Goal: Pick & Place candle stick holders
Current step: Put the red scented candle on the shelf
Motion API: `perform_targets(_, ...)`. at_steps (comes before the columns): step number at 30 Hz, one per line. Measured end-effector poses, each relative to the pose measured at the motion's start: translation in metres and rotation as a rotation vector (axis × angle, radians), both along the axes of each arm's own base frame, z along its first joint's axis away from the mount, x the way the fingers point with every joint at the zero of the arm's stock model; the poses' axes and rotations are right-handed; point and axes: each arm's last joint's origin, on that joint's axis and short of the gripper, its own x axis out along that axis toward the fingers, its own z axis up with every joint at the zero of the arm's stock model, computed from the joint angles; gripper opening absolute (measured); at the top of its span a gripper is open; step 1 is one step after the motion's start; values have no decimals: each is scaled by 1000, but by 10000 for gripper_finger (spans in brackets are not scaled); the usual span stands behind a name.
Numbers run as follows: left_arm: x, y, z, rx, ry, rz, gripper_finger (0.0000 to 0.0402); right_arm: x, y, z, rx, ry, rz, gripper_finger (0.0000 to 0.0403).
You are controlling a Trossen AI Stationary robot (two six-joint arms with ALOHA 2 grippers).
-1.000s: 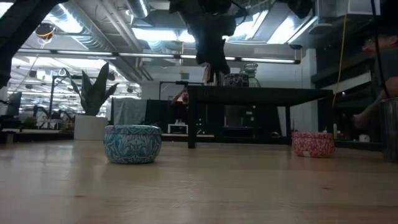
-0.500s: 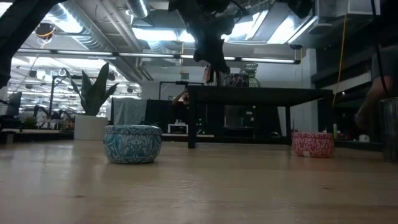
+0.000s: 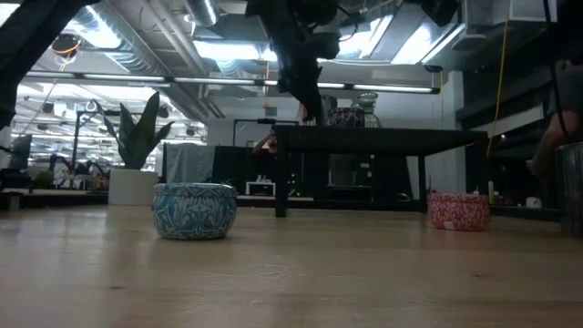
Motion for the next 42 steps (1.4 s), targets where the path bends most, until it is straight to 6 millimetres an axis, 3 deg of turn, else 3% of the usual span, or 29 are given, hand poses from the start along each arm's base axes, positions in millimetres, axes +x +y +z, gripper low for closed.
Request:
perform_targets(12,-2,1,-4,42,46,57,2,2,-1,4,-12,-45,0,0)
perform_targets(42,21,-17,3,-48,-168,-78,2,2,-1,4,-12,-48,1,0)
